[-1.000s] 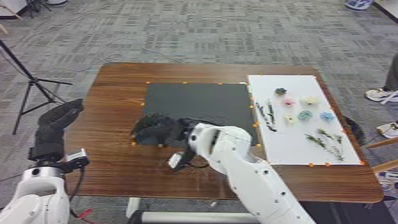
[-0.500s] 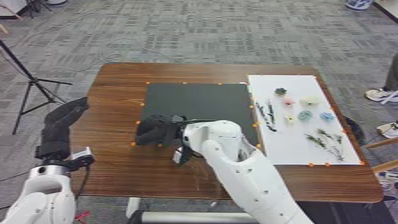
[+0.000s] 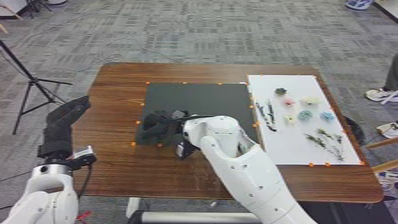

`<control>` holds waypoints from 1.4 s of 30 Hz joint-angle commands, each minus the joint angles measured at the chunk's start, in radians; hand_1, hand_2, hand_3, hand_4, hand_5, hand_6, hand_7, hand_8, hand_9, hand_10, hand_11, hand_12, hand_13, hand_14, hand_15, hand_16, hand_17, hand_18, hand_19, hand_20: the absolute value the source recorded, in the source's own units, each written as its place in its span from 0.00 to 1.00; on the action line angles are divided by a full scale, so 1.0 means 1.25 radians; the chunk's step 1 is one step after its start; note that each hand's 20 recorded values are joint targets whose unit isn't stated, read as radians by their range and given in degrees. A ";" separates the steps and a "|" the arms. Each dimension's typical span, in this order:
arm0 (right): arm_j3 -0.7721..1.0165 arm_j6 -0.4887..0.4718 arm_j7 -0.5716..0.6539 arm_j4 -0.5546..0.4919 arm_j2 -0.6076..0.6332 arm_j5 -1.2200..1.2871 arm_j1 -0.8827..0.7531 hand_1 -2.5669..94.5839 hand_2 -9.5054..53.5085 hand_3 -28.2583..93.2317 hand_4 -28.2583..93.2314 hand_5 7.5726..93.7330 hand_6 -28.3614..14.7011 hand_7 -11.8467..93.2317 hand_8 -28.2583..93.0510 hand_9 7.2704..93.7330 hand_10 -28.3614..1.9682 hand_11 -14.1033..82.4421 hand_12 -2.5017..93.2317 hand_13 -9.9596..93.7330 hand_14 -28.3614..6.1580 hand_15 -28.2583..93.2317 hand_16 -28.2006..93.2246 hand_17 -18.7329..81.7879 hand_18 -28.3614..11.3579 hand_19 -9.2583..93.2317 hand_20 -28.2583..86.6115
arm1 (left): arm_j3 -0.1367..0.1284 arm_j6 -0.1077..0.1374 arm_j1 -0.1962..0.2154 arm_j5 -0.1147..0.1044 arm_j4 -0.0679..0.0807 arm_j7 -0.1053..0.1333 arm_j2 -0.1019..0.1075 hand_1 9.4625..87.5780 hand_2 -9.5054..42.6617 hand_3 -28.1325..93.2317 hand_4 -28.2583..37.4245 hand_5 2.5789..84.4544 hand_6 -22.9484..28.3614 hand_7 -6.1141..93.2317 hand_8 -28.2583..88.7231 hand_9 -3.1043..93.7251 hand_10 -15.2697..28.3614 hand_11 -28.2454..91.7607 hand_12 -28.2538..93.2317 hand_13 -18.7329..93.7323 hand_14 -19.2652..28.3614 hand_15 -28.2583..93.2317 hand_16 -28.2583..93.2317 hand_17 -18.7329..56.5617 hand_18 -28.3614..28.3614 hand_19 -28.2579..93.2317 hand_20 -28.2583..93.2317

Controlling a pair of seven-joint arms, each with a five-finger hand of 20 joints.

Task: Arrange flowers

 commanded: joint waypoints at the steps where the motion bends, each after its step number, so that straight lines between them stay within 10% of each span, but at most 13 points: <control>1: 0.023 0.010 -0.015 0.021 -0.013 -0.058 0.022 0.19 0.43 0.78 0.10 0.44 0.53 0.31 0.16 0.50 0.51 0.22 0.11 0.86 0.49 0.98 0.46 0.59 0.00 1.00 0.71 | -0.010 -0.016 0.015 -0.009 -0.012 0.010 -0.013 0.19 0.04 0.82 0.09 0.52 0.48 0.24 0.17 0.49 0.63 0.38 0.32 0.44 0.71 0.30 0.24 0.16 0.64 0.22 0.30; 42: -0.032 -0.028 0.118 -0.064 0.040 0.185 -0.048 0.19 0.43 0.78 0.11 0.45 0.53 0.31 0.16 0.52 0.51 0.22 0.11 0.87 0.50 0.98 0.46 0.60 0.00 1.00 0.71 | -0.003 -0.012 0.004 -0.012 -0.015 0.004 -0.020 0.19 0.04 0.82 0.09 0.53 0.49 0.24 0.17 0.49 0.63 0.38 0.32 0.44 0.71 0.30 0.24 0.16 0.64 0.22 0.30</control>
